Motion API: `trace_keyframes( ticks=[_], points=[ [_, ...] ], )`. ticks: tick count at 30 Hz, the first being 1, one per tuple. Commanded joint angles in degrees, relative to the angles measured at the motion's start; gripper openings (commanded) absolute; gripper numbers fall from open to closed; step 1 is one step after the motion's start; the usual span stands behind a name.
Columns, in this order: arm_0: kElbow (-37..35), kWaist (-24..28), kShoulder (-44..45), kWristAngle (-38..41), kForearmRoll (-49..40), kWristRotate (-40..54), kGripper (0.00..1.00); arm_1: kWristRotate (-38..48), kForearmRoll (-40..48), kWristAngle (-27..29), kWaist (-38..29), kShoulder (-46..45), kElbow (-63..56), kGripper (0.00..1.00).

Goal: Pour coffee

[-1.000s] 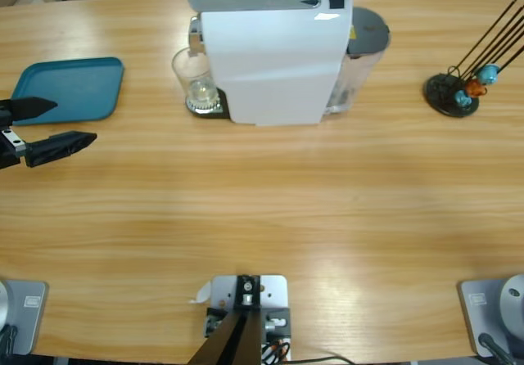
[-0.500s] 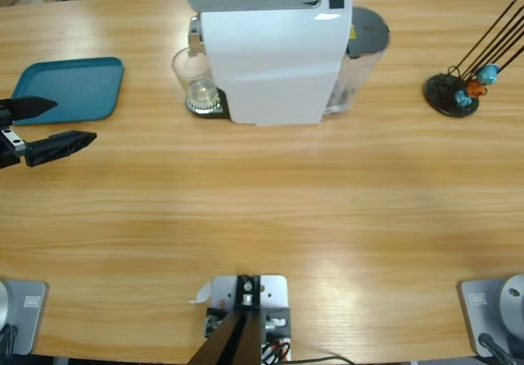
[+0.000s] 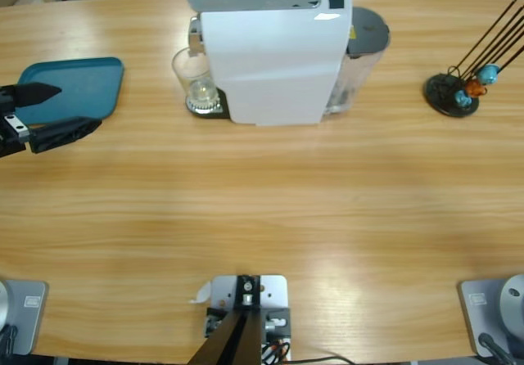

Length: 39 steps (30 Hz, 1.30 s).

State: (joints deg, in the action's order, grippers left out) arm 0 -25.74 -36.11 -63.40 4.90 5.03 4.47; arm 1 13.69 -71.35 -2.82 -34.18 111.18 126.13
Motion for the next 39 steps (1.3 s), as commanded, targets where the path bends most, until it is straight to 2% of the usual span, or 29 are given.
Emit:
trace_keyframes(
  ticks=[1,4,7,11,15,18,22,26,30,32,35,37,39],
  points=[
    [1.67,0.34,-2.53,0.9,1.65,0.36,0.968,0.73,-1.32,-0.26,-0.62,2.51,-0.27,1.0],
    [0.58,0.34,-2.36,0.9,1.65,0.36,0.968,-0.66,-2.16,-0.26,-0.62,0.84,-0.42,1.0],
    [-1.75,0.34,-2.83,0.93,1.65,0.36,0.968,-7.48,-2.3,-0.71,-1.15,-4.17,-4.15,1.0],
    [-4.27,0.34,-4.57,2.66,1.65,0.36,0.968,-10.75,-1.11,2.93,-2.03,-11.69,-13.13,1.0],
    [-6.06,0.34,-7.82,4.13,1.65,0.33,0.968,-10.94,5.98,2.15,-2.26,-19.11,-23.73,1.0],
    [-6.43,0.34,-7.17,3.64,1.5,-0.01,0.968,-10.98,20.53,3.59,-3.09,-25.96,-35.37,1.0],
    [-6.75,0.34,-5.84,3.75,1.4,-0.13,0.968,-12.89,22.24,6.72,-3.17,-30.37,-42.16,1.0],
    [-7.27,0.34,-5.24,4.55,0.63,3.26,0.993,-11.82,24.22,8.52,-2.84,-30.22,-48.96,1.0],
    [-8.57,0.34,-4.68,4.68,0.33,2.16,1.0,-10.52,20.29,8.88,-2.01,-26.58,-48.96,1.0],
    [-8.72,0.34,-4.73,4.85,0.33,2.12,1.0,-11.77,19.04,8.83,-1.94,-28.48,-51.37,1.0],
    [-8.28,0.34,-4.8,4.84,0.22,2.12,1.0,-12.63,27.07,9.54,-1.94,-37.74,-58.73,1.0],
    [-7.78,0.32,-4.75,4.85,0.17,2.12,1.0,-12.65,33.75,13.51,-1.85,-42.49,-64.73,1.0],
    [-8.24,0.34,-4.22,4.82,0.38,2.12,1.0,-12.7,43.72,14.86,-1.85,-47.04,-73.29,1.0]
  ],
)
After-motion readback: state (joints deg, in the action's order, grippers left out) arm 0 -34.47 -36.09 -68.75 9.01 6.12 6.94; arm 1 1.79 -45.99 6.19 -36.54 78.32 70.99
